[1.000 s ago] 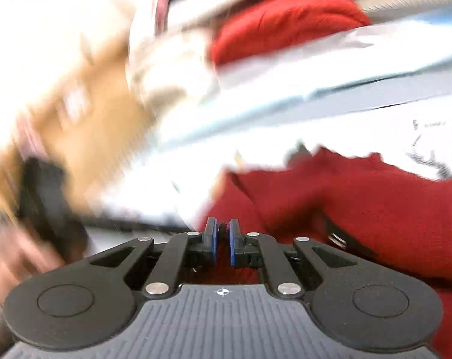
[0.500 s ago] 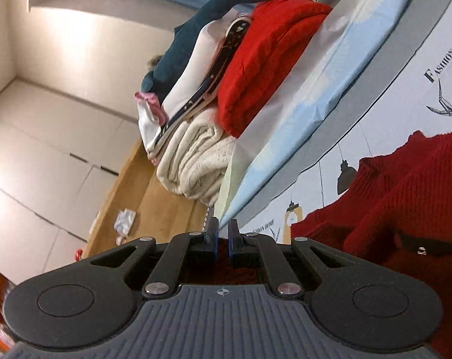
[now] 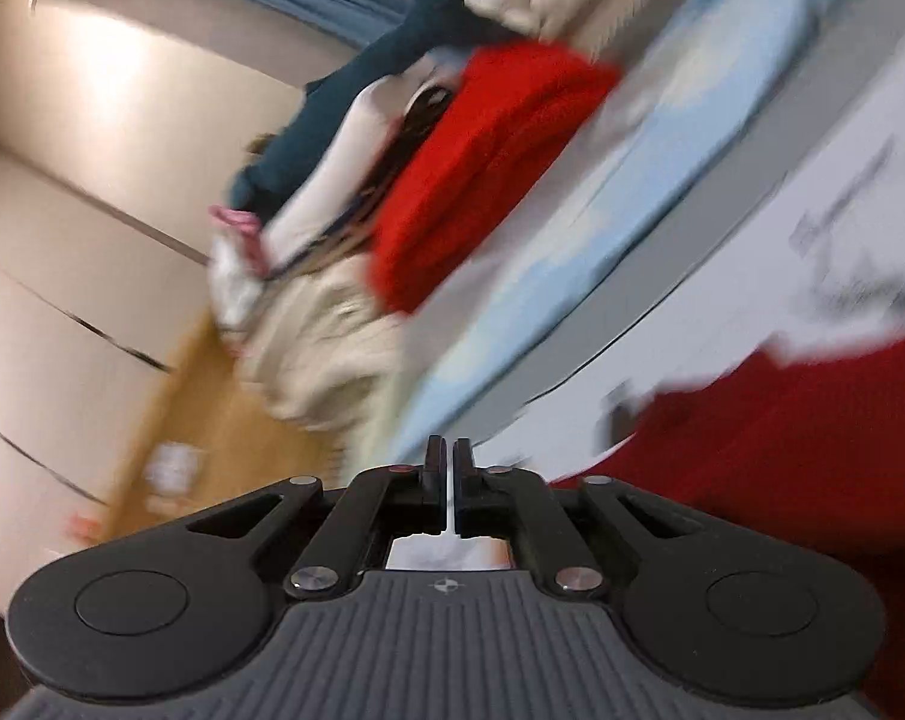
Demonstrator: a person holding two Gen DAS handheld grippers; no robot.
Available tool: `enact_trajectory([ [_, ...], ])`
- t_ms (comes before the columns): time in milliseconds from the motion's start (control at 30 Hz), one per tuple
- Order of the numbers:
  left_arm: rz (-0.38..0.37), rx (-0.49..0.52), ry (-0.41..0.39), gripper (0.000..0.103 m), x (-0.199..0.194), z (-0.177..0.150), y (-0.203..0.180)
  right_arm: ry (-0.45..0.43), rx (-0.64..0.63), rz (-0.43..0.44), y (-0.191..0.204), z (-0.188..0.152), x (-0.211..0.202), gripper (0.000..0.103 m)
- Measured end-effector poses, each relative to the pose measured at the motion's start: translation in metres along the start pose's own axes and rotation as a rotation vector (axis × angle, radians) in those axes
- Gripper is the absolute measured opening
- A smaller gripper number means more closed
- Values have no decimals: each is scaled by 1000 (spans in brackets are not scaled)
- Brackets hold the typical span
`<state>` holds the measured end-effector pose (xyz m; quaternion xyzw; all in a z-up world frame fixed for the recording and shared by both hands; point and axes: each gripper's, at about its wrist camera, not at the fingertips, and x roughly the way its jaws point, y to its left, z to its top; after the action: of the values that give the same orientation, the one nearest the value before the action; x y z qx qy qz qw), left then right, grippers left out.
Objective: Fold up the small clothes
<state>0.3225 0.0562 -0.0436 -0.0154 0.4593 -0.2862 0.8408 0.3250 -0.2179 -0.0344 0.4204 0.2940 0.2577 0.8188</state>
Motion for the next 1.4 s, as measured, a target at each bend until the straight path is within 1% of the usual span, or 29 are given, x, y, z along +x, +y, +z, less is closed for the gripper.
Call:
enact_trajectory([
  [67, -24, 44, 57, 66, 8, -8, -6, -41, -128, -128, 10, 5, -12, 8],
  [100, -24, 51, 92, 66, 15, -12, -9, -49, -160, -165, 11, 7, -17, 10],
  [167, -24, 17, 144, 66, 30, -21, -7, -47, -194, -246, 8, 11, -26, 23],
  [200, -29, -24, 156, 68, 37, -25, -5, -45, -205, -289, 5, 12, -30, 25],
  [300, -39, -221, 166, 68, 62, -35, 7, -41, -238, -432, -10, 15, -43, 25],
  [367, -47, -305, 166, 67, 76, -36, 8, -38, -237, -528, -21, 18, -51, 25],
  [400, -38, -330, 167, 59, 81, -38, 7, -39, -220, -562, -27, 20, -55, 25],
  [433, -22, -342, 168, 27, 84, -37, 5, -39, -197, -586, -36, 22, -62, 25],
  [467, 5, -332, 172, 9, 85, -36, 3, -39, -168, -604, -42, 25, -67, 25],
  [533, 57, -240, 148, 8, 70, -26, 1, -40, -108, -634, -56, 28, -76, 25],
  [567, 111, -148, 135, 8, 54, -18, 1, -44, -83, -644, -61, 29, -79, 25],
  [600, 225, -28, 125, 8, 36, -12, 3, -47, -59, -656, -66, 30, -81, 25],
  [633, 312, 58, 123, 8, 18, -10, 7, -48, -36, -667, -69, 30, -83, 26],
  [667, 401, 132, 142, 8, -1, -10, 23, -48, -15, -674, -73, 30, -84, 26],
  [700, 489, 163, 163, 8, -19, -13, 43, -47, 1, -675, -76, 30, -85, 26],
  [733, 628, 153, 189, 8, -42, -17, 77, -46, 16, -672, -76, 31, -84, 26],
  [767, 784, 94, 203, 8, -62, -21, 109, -44, 23, -669, -77, 32, -84, 27],
  [800, 981, 8, 207, 8, -82, -25, 141, -42, 24, -666, -77, 31, -84, 28],
  [833, 1224, -63, 194, 9, -103, -30, 167, -40, 19, -668, -76, 30, -84, 28],
  [867, 1422, -109, 164, 10, -122, -31, 183, -38, 13, -672, -75, 31, -83, 29],
  [900, 1470, -145, 117, 11, -136, -30, 187, -37, 8, -677, -75, 30, -83, 29],
  [933, 1393, -206, 3, 16, -152, -26, 184, -35, 6, -683, -76, 30, -82, 30],
  [967, 1289, -254, -89, 19, -161, -23, 181, -34, 6, -689, -76, 29, -82, 30],
  [1000, 1174, -284, -158, 23, -162, -20, 175, -35, 8, -698, -77, 29, -81, 30],
  [1033, 1082, -281, -182, 24, -156, -16, 170, -36, 13, -707, -78, 28, -81, 30],
  [1100, 923, -258, -158, 24, -133, -11, 159, -38, 24, -717, -80, 28, -78, 30],
  [1233, 694, -274, -90, 27, -91, -11, 142, -40, 11, -726, -80, 30, -69, 30],
  [1300, 646, -285, -65, 29, -76, -14, 133, -43, -14, -711, -79, 35, -62, 31],
  [1400, 643, -283, -43, 31, -60, -13, 129, 28, -81, -670, -83, 47, -39, 42],
])
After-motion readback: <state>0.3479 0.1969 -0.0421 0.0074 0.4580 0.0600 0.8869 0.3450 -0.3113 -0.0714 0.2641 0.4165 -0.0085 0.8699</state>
